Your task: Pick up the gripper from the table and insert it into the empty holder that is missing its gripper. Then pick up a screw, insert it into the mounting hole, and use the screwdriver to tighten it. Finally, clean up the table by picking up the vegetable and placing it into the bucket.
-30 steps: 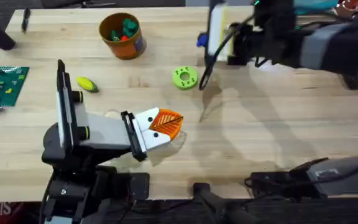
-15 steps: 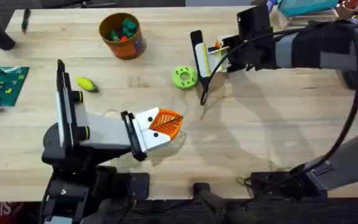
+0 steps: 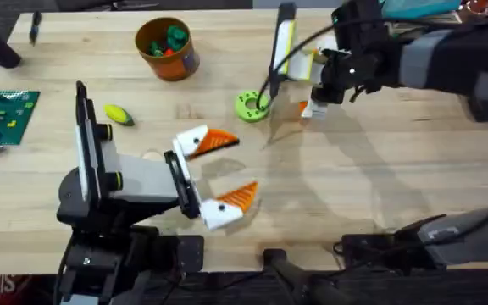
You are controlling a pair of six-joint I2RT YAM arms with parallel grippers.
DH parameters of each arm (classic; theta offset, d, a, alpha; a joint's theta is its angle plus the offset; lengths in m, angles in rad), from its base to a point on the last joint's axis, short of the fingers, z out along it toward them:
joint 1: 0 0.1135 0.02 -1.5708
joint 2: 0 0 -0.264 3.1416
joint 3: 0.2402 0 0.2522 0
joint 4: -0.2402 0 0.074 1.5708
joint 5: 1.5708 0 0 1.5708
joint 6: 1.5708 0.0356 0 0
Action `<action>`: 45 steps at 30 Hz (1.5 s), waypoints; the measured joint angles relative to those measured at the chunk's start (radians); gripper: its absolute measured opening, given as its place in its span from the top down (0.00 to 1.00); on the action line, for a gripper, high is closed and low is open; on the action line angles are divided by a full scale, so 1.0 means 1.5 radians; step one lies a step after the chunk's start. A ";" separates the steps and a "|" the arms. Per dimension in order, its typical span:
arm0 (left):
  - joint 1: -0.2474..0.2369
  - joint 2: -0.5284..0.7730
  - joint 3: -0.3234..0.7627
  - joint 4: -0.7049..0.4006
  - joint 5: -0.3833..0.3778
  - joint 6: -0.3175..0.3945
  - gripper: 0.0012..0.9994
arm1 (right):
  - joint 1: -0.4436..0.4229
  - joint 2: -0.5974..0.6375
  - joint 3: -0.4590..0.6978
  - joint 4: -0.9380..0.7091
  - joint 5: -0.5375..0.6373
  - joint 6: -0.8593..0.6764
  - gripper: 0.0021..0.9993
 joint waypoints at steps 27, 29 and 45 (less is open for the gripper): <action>0.000 0.401 0.605 -0.677 -0.525 -0.207 0.01 | 0.033 -0.457 0.000 -0.351 -0.008 0.778 0.01; 0.000 0.468 0.647 -0.693 -0.531 -0.207 0.01 | 0.033 -0.472 0.003 -0.396 -0.012 0.793 0.01; 0.112 0.802 0.673 -0.643 -0.711 -0.416 0.01 | 0.033 -0.530 0.130 -0.531 -0.019 0.789 0.01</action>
